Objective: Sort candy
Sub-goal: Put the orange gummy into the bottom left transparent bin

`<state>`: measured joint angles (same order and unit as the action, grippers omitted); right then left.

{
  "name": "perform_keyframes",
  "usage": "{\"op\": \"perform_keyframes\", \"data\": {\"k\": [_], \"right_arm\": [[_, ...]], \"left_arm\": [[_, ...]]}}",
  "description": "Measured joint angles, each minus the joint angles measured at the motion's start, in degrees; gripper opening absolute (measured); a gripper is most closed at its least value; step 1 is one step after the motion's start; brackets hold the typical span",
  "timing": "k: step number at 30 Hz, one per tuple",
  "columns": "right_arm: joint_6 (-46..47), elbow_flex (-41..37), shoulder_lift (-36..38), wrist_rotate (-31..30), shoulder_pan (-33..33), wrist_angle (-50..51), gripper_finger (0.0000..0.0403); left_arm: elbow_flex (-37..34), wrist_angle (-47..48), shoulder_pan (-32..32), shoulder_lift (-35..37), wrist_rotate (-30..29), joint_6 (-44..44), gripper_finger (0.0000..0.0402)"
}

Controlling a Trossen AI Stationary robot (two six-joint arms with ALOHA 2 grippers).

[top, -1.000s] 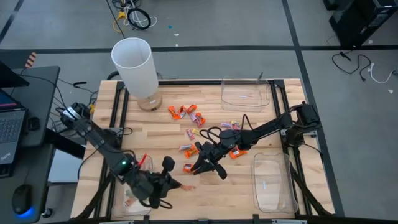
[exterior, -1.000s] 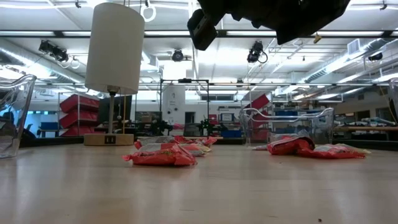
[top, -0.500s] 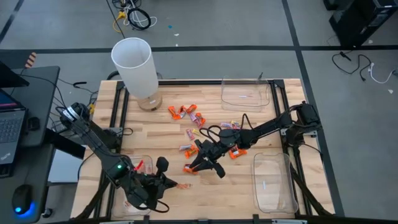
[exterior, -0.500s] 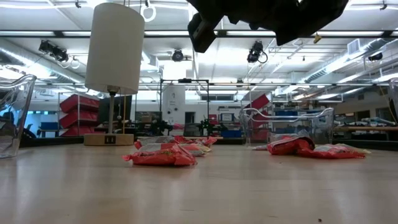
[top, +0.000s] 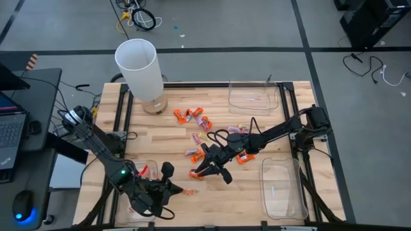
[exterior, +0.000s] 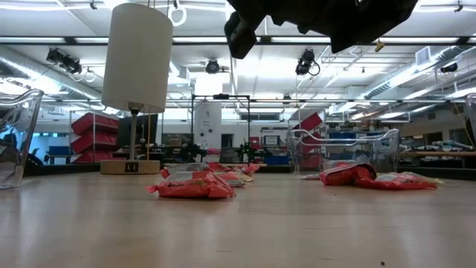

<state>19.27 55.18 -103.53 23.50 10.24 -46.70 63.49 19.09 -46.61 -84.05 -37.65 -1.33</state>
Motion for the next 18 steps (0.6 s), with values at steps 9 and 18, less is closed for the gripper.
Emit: {"op": "perform_keyframes", "data": {"k": [9, 18], "right_arm": [[-1.51, 0.0, 0.0, -6.09, -0.59, 0.0, 0.0075], [0.1, -0.02, 0.0, -13.95, -0.63, -5.1, 0.0075]], "left_arm": [[0.02, -0.32, 0.09, 0.03, -0.04, -5.51, 0.0], [0.02, 6.76, 0.09, 0.13, -0.15, -9.83, 0.0]]}}
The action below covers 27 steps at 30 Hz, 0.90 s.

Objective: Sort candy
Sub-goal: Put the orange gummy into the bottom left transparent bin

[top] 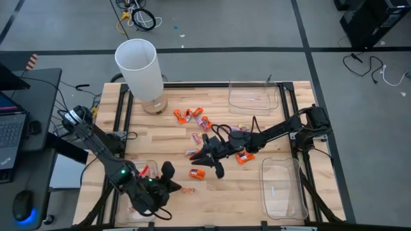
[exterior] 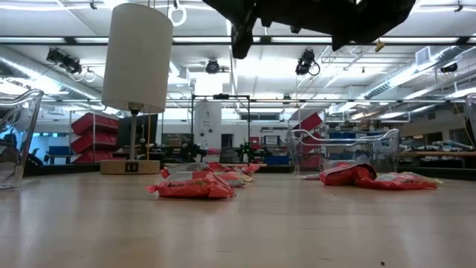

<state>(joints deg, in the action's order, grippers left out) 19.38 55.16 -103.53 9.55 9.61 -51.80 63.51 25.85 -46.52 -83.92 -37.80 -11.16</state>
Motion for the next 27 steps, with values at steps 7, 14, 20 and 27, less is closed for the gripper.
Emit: {"op": "perform_keyframes", "data": {"k": [7, 14, 20, 27], "right_arm": [[0.15, 0.0, 0.0, -5.05, -0.02, -3.12, 0.0075], [0.59, 0.0, 0.0, -5.63, -0.7, -3.12, 0.0075], [0.1, 0.0, 0.0, -3.55, -0.68, -3.31, 0.0075], [-0.02, 0.0, 0.0, -0.49, -0.9, -4.08, 0.0075]], "left_arm": [[0.0, 3.58, 0.02, 0.05, -0.36, -0.49, 0.0], [0.0, 2.97, 0.02, 0.07, -1.49, -0.25, 0.0], [0.0, 4.46, -1.23, 1.73, -4.29, 3.2, 0.0], [0.04, 11.23, -6.21, 9.9, -7.44, 17.5, 0.0]]}}
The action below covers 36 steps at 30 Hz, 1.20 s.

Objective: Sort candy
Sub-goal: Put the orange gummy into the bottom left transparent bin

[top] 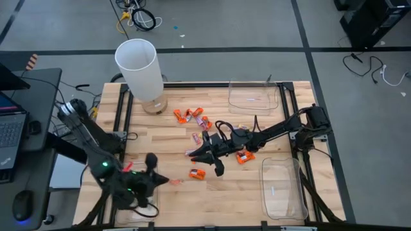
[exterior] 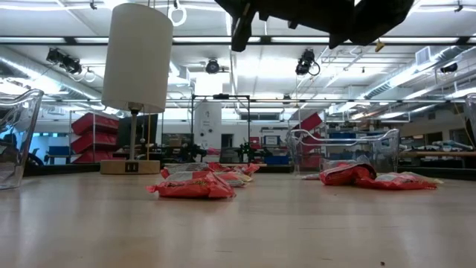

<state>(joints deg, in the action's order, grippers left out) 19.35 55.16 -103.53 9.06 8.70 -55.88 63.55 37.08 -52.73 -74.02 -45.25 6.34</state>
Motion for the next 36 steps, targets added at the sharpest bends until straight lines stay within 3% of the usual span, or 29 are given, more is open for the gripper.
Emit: {"op": "perform_keyframes", "data": {"k": [11, 15, 22, 31, 36], "right_arm": [[-1.45, 0.0, 2.02, 6.28, -1.73, 1.09, 0.0075], [-3.64, 0.0, 4.86, 6.19, -2.29, 7.27, 0.0072], [-8.24, 0.0, 11.66, 0.69, -2.64, 23.03, 0.0068], [-10.58, 0.0, 20.07, -8.18, -2.05, 39.04, 0.0067], [-10.58, 0.0, 22.62, -10.31, -1.07, 43.83, 0.0067]], "left_arm": [[4.74, 7.85, -8.84, 5.89, 4.02, 17.18, 0.0], [7.41, 16.54, -9.83, 5.92, 4.32, 27.51, 0.0], [7.65, 33.52, -9.81, 5.79, 11.05, 51.14, 0.0], [7.45, 45.19, -9.79, 5.23, 13.48, 62.95, 0.0], [7.43, 47.04, -9.96, 2.92, 18.87, 67.85, 0.0]]}}
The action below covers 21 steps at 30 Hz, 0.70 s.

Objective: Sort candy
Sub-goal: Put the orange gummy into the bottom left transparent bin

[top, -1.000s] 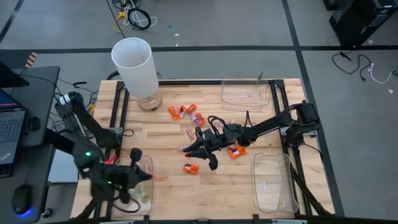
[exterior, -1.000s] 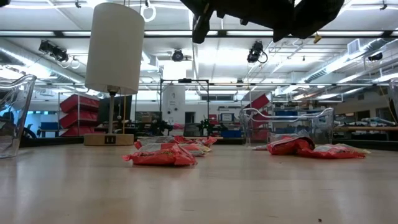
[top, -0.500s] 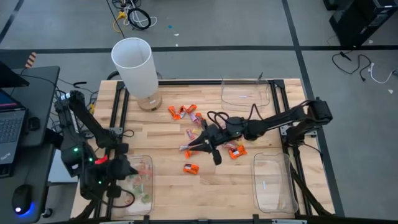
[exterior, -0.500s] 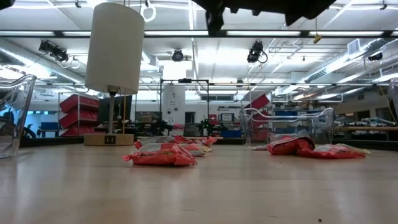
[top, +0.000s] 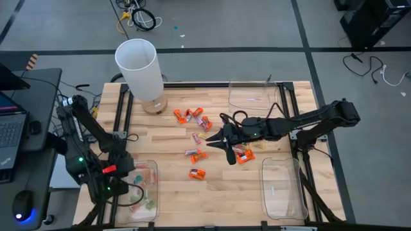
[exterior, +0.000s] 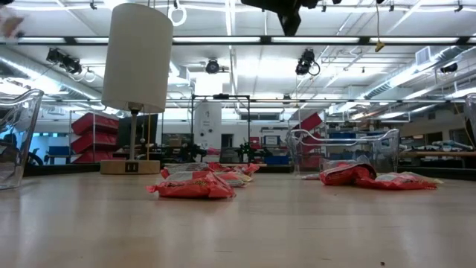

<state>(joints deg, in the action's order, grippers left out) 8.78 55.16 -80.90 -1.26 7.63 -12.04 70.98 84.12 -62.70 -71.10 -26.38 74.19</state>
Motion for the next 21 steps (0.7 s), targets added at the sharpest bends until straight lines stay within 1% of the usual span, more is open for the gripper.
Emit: {"op": "perform_keyframes", "data": {"k": [5, 10, 12, 21], "right_arm": [[0.0, 0.0, 0.13, -0.22, 0.65, 1.15, 0.0067], [0.02, 0.0, 0.13, -0.23, 0.66, 2.68, 0.0067], [0.02, 0.0, 0.13, -0.24, 0.66, 2.62, 0.0067], [0.22, 0.0, 0.13, -0.24, 0.66, 2.59, 0.0067]], "left_arm": [[0.0, -3.5, -0.09, -3.7, 7.52, 0.94, 0.0], [-0.04, -4.09, -0.09, -8.06, 15.08, 2.96, 0.0], [-0.04, -4.12, -0.09, -9.54, 16.98, 3.04, 0.0], [-0.04, -3.52, -0.09, -13.75, 20.97, 4.87, 0.0]]}}
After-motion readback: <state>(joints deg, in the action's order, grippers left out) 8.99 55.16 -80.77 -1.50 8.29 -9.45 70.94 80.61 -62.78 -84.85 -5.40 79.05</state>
